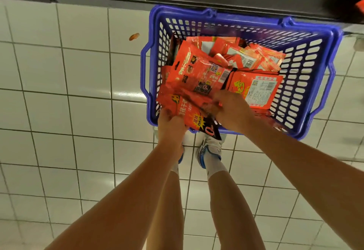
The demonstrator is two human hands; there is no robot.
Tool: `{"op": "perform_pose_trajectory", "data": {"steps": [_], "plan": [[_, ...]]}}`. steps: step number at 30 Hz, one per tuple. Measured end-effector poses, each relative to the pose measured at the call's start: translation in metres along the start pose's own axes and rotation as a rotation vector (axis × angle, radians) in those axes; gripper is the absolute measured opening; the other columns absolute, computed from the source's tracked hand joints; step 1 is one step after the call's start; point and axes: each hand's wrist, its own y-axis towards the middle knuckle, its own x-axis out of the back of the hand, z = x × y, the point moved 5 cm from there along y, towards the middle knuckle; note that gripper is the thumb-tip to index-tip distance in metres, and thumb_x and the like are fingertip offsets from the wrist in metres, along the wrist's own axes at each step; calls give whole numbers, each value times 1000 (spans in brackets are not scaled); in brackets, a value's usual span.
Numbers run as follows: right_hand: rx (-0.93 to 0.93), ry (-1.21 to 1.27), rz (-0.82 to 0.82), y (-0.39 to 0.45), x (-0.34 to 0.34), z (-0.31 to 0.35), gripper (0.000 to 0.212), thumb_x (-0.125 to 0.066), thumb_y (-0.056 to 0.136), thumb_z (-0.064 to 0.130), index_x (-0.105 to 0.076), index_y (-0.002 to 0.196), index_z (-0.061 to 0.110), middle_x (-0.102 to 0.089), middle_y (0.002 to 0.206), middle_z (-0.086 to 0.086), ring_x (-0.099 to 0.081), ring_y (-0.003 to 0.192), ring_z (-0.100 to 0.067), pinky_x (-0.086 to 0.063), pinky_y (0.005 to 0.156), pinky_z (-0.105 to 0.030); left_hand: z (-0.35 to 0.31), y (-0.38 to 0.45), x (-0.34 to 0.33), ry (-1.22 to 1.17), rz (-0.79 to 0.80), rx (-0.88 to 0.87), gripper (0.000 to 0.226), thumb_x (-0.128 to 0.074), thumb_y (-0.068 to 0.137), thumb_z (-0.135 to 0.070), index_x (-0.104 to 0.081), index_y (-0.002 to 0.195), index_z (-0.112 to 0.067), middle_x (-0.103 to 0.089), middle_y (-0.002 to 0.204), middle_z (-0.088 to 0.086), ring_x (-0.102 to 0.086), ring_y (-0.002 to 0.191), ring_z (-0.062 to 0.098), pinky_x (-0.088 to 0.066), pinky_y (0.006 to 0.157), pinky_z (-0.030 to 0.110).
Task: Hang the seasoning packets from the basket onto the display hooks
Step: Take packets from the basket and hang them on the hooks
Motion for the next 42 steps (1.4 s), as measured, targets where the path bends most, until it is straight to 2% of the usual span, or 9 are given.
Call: {"op": "perform_pose_trajectory", "data": {"steps": [7,12,16,21,27,31,34,38,42], "plan": [[234,-25,-134,-56,10,63,18,-64,86,14,-64,104,10,-65,99,-12,-64,79,-33,-35,59,-26,-20,-30,-18,-132,212,-49,48,-71,88,-33,-57,131,-19,-72,119,4,-71,109,19,-61,82,36],[241,165,-53,-83,24,79,17,-57,85,25,-66,97,15,-64,100,-3,-59,87,-19,-39,67,-25,-34,-51,-6,67,106,-202,38,-62,92,-2,-62,126,-19,-72,108,13,-70,98,27,-61,82,42],[-61,420,-159,-90,64,61,14,-56,90,34,-65,97,25,-72,92,6,-68,82,-13,-50,67,-24,-53,-69,5,111,89,-175,22,-57,96,0,-66,110,-14,-70,107,24,-68,101,42,-56,91,62],[-365,777,-238,-97,134,49,42,-68,92,49,-58,121,21,-67,112,7,-66,98,-14,-53,79,-32,-94,-113,4,38,225,-157,28,-56,96,0,-63,118,-15,-72,118,17,-70,107,36,-56,94,58],[-268,1136,-269,-143,218,110,21,-75,90,23,-75,107,11,-79,100,-8,-76,89,-27,-62,83,-50,-164,-200,12,-87,324,-232,29,-70,92,-18,-67,120,-10,-75,113,15,-73,104,33,-58,93,51],[-241,1327,-351,-196,289,143,11,-75,82,20,-78,88,29,-78,83,-4,-76,69,-29,-58,57,-59,-220,-266,38,-125,271,-366,16,-74,88,-27,-74,103,-20,-79,99,4,-77,91,23,-63,74,40],[-138,1231,-452,-246,346,171,16,-76,76,23,-76,87,34,-78,87,-4,-76,78,-31,-58,69,-68,-267,-322,62,-156,260,-476,13,-75,89,-26,-78,102,-24,-79,105,5,-76,94,23,-63,71,37],[40,1111,-587,-311,416,227,8,-74,88,15,-73,93,20,-75,99,-11,-69,90,-29,-55,92,-63,-328,-406,89,-189,273,-592,17,-77,82,-20,-80,97,-26,-79,100,2,-77,90,20,-62,70,37],[231,1036,-674,-369,480,294,15,-75,90,25,-74,75,24,-75,76,5,-69,69,-14,-60,64,-35,-385,-487,112,-180,279,-735,32,-78,76,-21,-71,107,-20,-79,103,5,-76,93,24,-62,82,46]]}}
